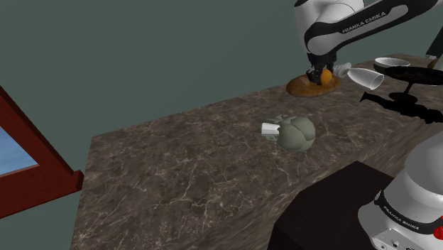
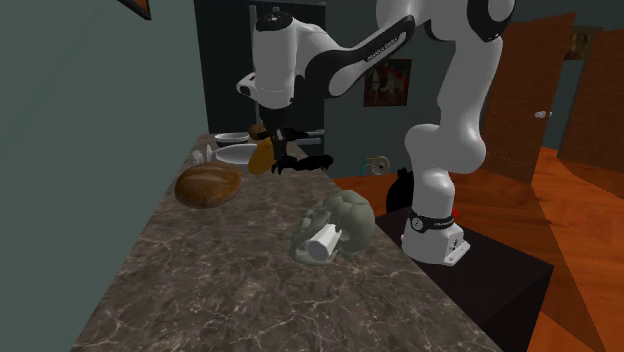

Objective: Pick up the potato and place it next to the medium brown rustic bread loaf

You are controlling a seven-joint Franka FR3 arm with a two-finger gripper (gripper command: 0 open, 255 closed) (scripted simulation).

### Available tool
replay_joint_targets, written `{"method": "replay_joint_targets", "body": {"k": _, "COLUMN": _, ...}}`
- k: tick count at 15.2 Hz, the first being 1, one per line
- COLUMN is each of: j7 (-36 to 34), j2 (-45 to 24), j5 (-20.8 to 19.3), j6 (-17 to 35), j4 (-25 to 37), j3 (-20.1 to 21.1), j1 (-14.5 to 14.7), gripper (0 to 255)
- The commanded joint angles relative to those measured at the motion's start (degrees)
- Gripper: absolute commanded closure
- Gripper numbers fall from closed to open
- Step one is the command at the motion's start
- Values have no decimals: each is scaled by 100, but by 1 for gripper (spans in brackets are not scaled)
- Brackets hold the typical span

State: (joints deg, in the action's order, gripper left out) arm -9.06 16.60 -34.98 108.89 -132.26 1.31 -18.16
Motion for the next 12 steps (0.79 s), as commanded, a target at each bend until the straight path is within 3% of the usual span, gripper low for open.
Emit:
{"method": "replay_joint_targets", "body": {"k": 1, "j7": 221, "j2": 149, "j5": -127, "j6": 198, "j4": -189, "j3": -204, "j1": -139, "gripper": 255}}
{"method": "replay_joint_targets", "body": {"k": 12, "j7": 1448, "j2": 294, "j5": -773, "j6": 1196, "j4": -428, "j3": -1363, "j1": -905, "gripper": 255}}
